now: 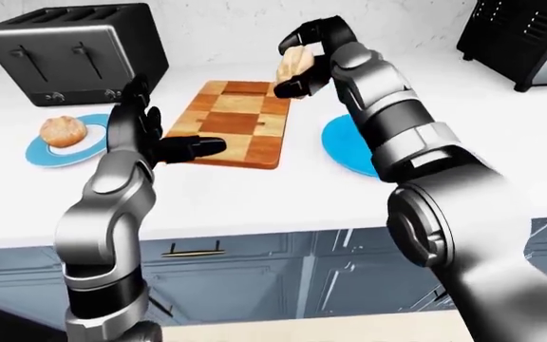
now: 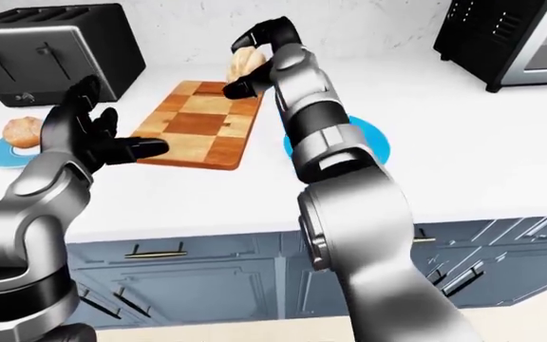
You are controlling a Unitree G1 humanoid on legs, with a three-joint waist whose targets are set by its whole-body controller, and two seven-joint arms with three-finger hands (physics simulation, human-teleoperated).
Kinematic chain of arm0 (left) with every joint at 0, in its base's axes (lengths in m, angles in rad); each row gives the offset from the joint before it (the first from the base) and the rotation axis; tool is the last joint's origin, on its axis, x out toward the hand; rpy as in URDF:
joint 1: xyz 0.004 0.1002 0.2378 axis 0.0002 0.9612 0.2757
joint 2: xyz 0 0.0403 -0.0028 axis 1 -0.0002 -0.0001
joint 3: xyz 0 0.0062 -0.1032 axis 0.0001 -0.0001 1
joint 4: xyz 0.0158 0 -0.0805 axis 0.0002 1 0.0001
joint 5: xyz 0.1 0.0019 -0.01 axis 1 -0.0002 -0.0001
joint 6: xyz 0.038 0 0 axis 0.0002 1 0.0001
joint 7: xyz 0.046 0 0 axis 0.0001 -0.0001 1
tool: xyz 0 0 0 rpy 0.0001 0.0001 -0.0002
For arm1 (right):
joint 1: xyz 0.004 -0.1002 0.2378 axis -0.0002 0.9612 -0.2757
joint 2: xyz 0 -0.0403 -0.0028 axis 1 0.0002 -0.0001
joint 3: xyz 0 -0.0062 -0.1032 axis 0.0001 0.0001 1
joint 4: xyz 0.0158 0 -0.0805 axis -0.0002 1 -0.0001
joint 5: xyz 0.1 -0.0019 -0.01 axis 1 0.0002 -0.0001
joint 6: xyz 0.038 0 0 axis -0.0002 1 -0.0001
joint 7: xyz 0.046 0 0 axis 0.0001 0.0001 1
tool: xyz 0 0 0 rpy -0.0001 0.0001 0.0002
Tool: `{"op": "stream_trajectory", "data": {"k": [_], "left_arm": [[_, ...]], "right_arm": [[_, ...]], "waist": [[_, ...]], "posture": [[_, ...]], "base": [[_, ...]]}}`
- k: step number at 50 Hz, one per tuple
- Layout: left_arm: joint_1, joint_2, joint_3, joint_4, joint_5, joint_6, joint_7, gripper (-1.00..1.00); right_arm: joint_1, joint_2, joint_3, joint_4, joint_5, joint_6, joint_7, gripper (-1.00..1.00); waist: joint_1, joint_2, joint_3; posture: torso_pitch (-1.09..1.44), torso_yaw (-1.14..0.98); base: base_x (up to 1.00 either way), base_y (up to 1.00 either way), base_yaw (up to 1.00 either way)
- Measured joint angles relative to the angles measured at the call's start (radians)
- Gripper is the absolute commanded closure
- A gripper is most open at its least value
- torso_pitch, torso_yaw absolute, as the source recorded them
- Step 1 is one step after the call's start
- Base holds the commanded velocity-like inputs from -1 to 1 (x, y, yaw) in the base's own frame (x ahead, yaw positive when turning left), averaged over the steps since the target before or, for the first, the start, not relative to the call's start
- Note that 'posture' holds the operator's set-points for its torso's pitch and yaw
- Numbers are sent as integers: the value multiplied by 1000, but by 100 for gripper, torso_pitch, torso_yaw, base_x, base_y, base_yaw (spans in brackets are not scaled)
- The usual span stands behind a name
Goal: Place all breads on the cutting board.
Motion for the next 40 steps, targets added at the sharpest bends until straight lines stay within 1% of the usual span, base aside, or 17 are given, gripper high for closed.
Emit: {"op": "stream_trajectory", "data": {"k": [4,7,16,28,34,35,36,37,40], "left_arm": [[1,6,8,-9,-7,12,1,-100],[1,7,13,-16,-12,11,5,-100],[20,9,16,-46,-27,21,12,-100],[41,12,23,-52,-39,17,15,-100],[45,9,20,-49,-41,7,17,-100],[45,8,18,-46,-40,4,17,-100],[45,7,17,-44,-41,4,17,-100],[45,6,16,-45,-41,7,18,-100],[43,7,16,-43,-43,5,17,-100]], "right_arm": [[-21,41,-3,37,-2,-34,-16,100],[-27,64,-6,50,-9,-59,-27,100],[18,129,-3,71,-45,-115,-61,100],[79,176,-6,84,-88,-145,-84,100],[93,185,-4,83,-100,-166,-87,100],[96,186,-3,83,-102,-169,-88,98],[99,187,-3,82,-104,-172,-90,87],[102,187,-3,82,-105,-175,-91,91],[109,190,-4,86,-109,-179,-95,65]], "waist": [[2,2,4],[2,2,2],[3,7,-3],[2,13,-3],[2,13,-6],[2,13,-6],[2,13,-6],[2,13,-7],[2,13,-7]], "posture": [[0,0],[0,0],[0,0],[0,0],[0,0],[0,0],[0,0],[0,0],[0,0]], "base": [[0,0,0],[0,0,0],[0,0,0],[0,0,0],[0,0,0],[0,0,0],[0,0,0],[0,0,0],[0,0,0]]}}
